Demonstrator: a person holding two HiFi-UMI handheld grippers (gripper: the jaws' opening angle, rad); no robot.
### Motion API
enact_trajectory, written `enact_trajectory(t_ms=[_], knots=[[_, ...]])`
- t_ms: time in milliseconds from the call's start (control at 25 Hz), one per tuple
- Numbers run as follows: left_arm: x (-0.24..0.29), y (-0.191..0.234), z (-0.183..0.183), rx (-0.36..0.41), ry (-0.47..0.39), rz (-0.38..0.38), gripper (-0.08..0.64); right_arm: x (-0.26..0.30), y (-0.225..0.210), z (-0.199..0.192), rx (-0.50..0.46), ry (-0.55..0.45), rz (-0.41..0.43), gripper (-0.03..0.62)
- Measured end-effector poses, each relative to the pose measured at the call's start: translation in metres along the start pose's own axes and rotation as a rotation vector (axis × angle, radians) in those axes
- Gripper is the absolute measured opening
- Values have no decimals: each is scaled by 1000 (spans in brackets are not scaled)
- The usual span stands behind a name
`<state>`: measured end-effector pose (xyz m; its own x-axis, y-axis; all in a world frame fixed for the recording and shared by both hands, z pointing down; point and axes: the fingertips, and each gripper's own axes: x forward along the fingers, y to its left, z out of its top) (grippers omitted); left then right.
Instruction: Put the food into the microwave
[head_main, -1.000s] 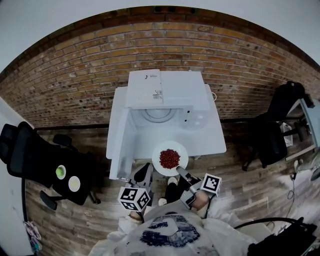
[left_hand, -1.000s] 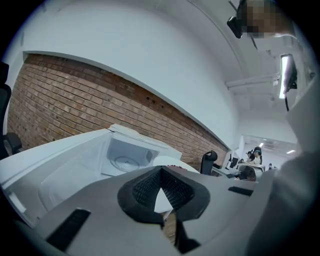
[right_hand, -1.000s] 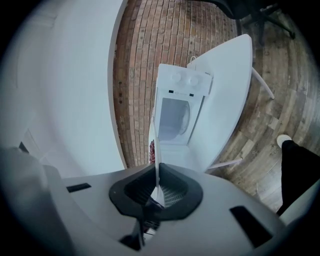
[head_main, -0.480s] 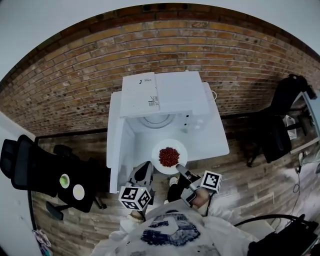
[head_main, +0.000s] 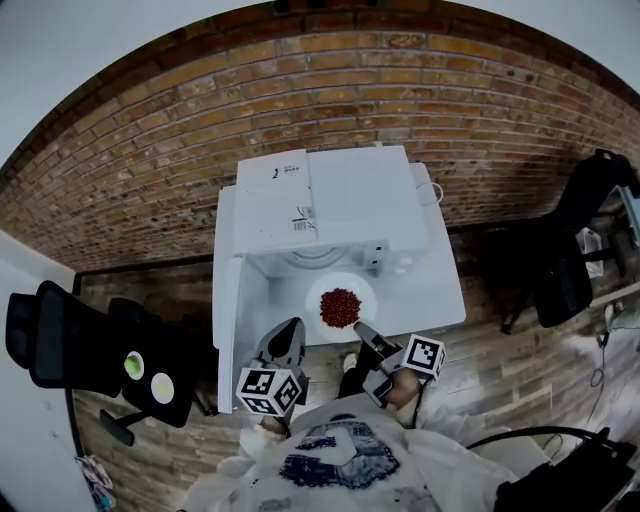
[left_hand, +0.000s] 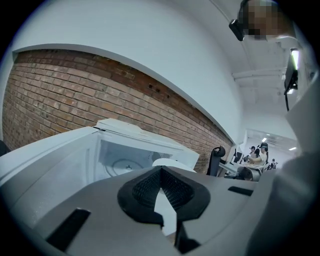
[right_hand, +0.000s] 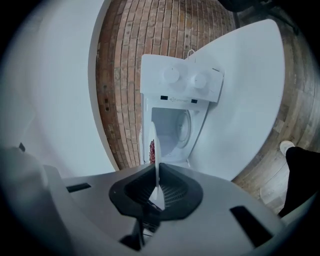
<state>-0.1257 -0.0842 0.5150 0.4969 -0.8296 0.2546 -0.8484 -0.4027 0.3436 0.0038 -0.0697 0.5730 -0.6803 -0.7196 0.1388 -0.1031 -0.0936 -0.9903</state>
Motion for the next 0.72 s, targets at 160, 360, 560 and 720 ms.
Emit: enact_trajectory(t_ms=[160, 360, 560, 720], knots=[[21, 5, 2, 2, 18, 13, 8, 10, -8, 17, 14, 18, -22, 23], [45, 9, 3, 3, 29, 30, 8, 24, -13, 36, 33, 44, -31, 22], [57, 14, 6, 9, 22, 45, 8, 35, -20, 46, 45, 64, -44, 22], [62, 21, 9, 8, 16, 57, 8, 42, -23, 49, 50, 77, -57, 23]])
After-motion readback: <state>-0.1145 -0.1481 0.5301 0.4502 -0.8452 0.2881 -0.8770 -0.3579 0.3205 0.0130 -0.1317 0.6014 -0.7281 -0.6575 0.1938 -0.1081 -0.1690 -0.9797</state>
